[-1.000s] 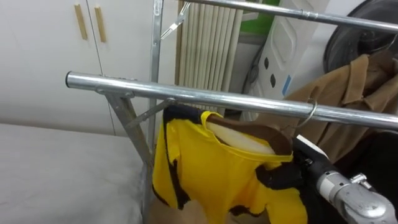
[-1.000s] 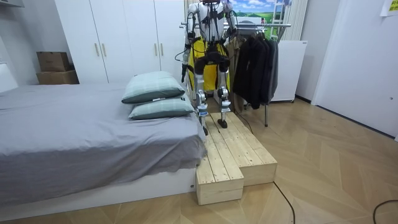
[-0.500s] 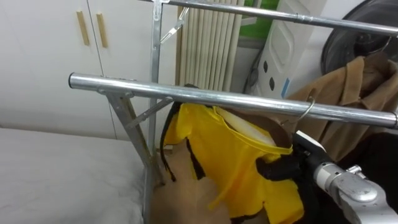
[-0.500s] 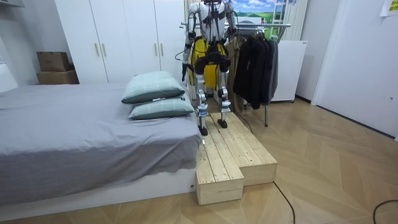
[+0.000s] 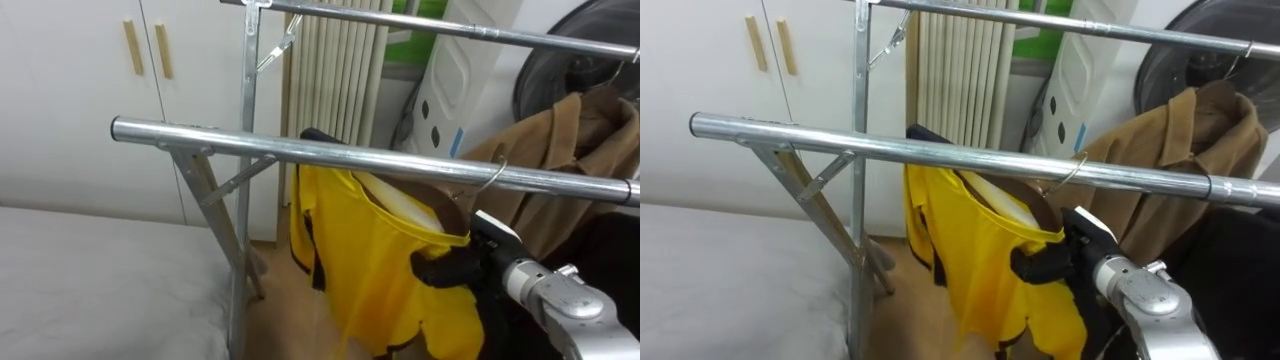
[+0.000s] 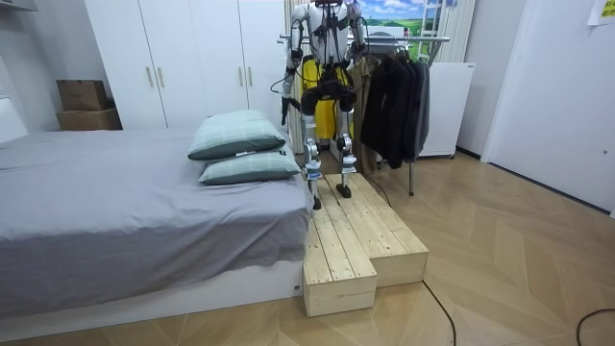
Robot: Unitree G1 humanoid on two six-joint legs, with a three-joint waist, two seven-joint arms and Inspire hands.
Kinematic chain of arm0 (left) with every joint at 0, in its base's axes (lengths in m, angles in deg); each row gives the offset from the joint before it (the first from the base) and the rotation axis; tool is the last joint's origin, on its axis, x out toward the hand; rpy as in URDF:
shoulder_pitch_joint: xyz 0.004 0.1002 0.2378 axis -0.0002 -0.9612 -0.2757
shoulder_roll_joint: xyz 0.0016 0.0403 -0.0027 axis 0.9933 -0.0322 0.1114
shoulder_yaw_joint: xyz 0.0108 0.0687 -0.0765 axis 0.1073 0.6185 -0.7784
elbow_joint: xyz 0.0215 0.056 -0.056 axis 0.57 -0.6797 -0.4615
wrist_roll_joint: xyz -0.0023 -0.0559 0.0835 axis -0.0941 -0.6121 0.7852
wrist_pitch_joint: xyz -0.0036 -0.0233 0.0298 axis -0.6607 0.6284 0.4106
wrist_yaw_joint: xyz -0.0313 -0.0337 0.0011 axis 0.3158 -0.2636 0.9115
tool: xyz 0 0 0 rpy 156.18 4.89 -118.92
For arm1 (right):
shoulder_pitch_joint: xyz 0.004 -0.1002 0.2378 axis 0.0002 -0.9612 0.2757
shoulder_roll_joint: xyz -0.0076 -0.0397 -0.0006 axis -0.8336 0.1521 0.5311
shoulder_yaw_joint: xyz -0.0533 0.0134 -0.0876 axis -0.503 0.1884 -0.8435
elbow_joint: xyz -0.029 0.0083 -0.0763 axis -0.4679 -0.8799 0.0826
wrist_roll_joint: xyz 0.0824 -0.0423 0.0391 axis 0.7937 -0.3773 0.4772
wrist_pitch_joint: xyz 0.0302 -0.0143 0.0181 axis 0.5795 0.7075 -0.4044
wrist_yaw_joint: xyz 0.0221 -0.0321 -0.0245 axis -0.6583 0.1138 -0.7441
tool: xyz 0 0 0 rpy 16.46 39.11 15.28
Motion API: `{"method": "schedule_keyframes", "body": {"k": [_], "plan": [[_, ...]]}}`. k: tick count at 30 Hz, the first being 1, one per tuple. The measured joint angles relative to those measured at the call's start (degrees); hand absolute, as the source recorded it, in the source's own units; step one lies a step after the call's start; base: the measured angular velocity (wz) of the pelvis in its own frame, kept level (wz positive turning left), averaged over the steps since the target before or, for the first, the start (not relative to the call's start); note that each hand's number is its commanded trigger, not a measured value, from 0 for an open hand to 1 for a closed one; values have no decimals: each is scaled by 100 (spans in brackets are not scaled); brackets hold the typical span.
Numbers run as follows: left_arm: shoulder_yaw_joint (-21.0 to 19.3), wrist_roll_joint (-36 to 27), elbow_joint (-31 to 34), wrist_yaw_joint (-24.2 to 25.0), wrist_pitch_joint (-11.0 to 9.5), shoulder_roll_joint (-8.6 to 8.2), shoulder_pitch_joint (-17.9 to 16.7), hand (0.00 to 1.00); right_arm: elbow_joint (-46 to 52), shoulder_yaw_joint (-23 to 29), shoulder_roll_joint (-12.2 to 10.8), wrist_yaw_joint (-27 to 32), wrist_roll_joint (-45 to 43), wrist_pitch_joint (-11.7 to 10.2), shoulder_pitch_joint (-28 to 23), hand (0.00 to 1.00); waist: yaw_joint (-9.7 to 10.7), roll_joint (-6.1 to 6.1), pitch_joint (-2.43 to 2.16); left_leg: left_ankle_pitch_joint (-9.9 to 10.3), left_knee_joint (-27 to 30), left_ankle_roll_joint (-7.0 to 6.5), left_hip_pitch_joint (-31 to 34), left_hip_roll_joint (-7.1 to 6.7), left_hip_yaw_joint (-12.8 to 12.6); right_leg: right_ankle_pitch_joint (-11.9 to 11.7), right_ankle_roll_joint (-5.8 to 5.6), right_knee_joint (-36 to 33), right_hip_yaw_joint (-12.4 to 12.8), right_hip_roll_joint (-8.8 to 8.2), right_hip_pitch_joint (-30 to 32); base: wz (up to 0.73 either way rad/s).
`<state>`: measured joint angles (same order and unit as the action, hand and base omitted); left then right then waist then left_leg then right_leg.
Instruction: Hang clothes
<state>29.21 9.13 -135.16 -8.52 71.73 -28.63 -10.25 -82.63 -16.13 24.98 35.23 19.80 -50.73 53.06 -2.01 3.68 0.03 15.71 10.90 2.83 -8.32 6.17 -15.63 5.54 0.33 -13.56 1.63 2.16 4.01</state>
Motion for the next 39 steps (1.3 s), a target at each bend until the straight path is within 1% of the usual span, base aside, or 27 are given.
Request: {"method": "schedule_keyframes", "body": {"k": [8, 9, 10, 11, 14, 18, 22, 27, 31, 35, 37, 39], "plan": [[-1, -32, 2, 2, 0, -2, 2, 0, 3, 2, 0, 0, -39, -1, 2, 100, 7, -10, -4, 0, 7, 0, 10, -1, 0, 0, 0, -1, -6, -2, 7, 0], [0, -40, 2, 2, 0, -4, 3, 0, 3, 2, 0, 0, -53, -1, 2, 58, 9, -13, -5, 0, 11, 0, 12, -1, -1, 0, 0, -2, -10, -3, 7, 0], [0, -41, 2, 2, -1, -4, 4, 0, 3, 1, 0, 0, -57, -1, 2, 8, 10, -14, -6, 0, 14, 0, 13, -1, -1, 0, 0, -3, -10, -3, 7, 0], [1, -47, 2, 2, -1, -5, 7, 0, 11, 0, 0, 4, -67, 0, 2, 0, 9, -16, -8, 0, 21, 0, 19, -1, 2, 0, 0, -6, -10, -3, 12, 0], [0, -43, 3, 2, -2, -7, 50, 0, 105, -1, 0, 75, -77, 0, 2, 0, 6, -15, -11, 0, 48, 0, 89, -1, -8, -2, 4, -11, -10, -5, 73, 0], [1, -11, 109, 1, 0, -21, 76, 0, 383, -2, 10, 190, -365, 3, 1, 0, 16, -23, -15, 0, 80, 0, 139, 6, -14, -8, 12, -21, -9, 1, 120, 0], [-2, 13, 327, -11, -1, -29, 87, 0, 619, -3, 10, 188, -679, 7, 1, 0, 16, -21, -15, 0, 77, 1, 129, 6, -16, -9, 14, -29, -5, 3, 119, 0], [-1, 13, 345, -30, 0, -37, 97, 0, 826, -1, 9, 187, -943, 22, 1, 0, 34, -16, -18, 0, 60, 0, 102, 6, -14, -9, 15, -50, -4, 8, 111, 0], [6, 12, 344, -31, 0, -49, 97, 0, 919, -2, -1, 187, -974, 113, 1, 0, 37, -14, -17, 0, 56, 0, 77, 5, -13, -9, 15, -105, -4, 9, 116, 0], [9, 16, 332, -23, 7, -66, 97, 0, 1153, -5, -67, 183, -1191, 217, 1, 0, 48, -1, -19, 0, 57, 1, 73, 0, -12, -9, 15, -104, -6, 6, 116, 0], [9, 14, 328, -10, 27, -79, 96, 0, 1169, -5, -70, 181, -1229, 221, 1, 0, 44, 9, -24, -1, 60, 2, 71, 0, -12, -9, 15, -105, -7, 7, 115, 0], [8, 14, 327, -4, 95, -109, 96, 0, 1175, -5, -93, 181, -1275, 260, 1, 0, 44, 17, -25, -2, 63, 4, 68, -2, -11, -9, 15, -110, -7, 6, 115, 0]]}}
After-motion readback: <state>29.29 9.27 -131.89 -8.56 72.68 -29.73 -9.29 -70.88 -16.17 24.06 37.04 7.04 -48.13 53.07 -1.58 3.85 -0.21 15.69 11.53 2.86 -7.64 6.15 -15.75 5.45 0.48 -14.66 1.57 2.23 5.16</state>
